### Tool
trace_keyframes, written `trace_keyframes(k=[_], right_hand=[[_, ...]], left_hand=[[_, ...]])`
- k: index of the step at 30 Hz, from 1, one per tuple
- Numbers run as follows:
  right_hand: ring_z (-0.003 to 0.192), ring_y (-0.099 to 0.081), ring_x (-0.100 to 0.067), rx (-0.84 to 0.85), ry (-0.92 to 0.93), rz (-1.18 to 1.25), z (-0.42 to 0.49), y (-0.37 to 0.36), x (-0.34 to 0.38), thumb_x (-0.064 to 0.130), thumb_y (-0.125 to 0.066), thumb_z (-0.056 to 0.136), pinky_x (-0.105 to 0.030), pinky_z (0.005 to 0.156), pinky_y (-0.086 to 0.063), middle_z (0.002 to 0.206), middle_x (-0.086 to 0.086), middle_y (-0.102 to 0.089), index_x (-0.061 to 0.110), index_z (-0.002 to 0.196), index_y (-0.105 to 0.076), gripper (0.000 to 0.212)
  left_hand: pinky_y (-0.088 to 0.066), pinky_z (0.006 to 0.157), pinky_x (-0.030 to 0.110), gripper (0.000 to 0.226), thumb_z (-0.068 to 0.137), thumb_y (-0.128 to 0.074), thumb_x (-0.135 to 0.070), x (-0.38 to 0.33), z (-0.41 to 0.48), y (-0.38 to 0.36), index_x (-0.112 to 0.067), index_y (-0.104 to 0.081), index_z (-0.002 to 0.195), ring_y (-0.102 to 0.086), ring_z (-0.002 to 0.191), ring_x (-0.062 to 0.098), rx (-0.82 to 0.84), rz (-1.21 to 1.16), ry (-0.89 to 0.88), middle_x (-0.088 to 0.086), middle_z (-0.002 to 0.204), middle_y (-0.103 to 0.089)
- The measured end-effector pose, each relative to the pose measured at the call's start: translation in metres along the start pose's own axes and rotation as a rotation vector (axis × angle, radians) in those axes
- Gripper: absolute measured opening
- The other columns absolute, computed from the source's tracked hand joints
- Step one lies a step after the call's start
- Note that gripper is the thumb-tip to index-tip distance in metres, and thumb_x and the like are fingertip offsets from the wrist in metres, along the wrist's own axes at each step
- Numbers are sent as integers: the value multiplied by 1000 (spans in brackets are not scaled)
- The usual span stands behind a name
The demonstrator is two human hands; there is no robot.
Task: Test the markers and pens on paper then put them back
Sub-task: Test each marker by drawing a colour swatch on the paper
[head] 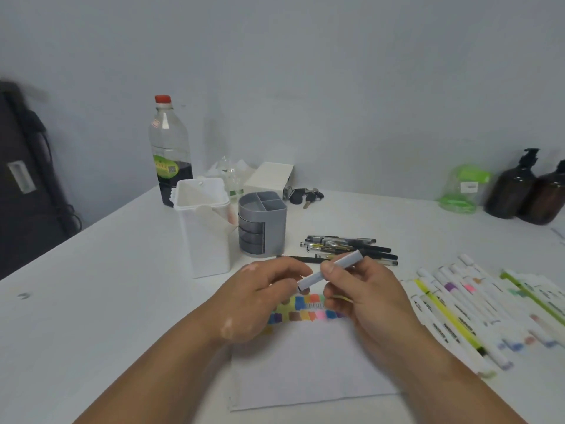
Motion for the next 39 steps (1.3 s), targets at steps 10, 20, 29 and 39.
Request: trace_keyframes(k=[10,20,29,39], right_hand=[[61,-58,-17,197,44,-47,-8,-17,4,23,-79,88,-28,58,-52,70,-5,-67,22,82,-75,7],[51,-55,-19,50,83,-32,-9,-5,10,22,-64,74,-28,43,-47,58,-7,-61,21,63,-66,11],[48,-62,-17,235,3,-412,-21,-34,-18,16,-69,79,-25,48,-50,60,-6,-69,18,73,-73,8],[48,-62,-16,262,11,-618,-22,-42,-21,25,-66,75,-31,52,-54,63,-4,-73,24,77,-76,10]], left_hand=[[-44,64,18,31,102,-38,-50,-7,-1,-10,-31,-61,94,-55,78,8,19,179,-84,-15,85,-61],[-36,52,16,6,91,-66,-49,24,-2,21,-44,-68,95,-42,53,6,-45,259,60,-14,55,-43],[-35,48,14,13,76,-80,-54,42,1,19,-45,-74,85,-47,61,7,53,375,165,-12,66,-51],[-56,72,35,14,77,-79,-54,47,3,17,-49,-73,89,-60,79,11,64,400,171,-6,84,-68]])
Point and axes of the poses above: each hand's wrist, its own z-axis towards the middle knuckle, its own y-axis out of the back of the hand, x = y × z, the point moved 8 cm from there along z, towards the middle knuckle
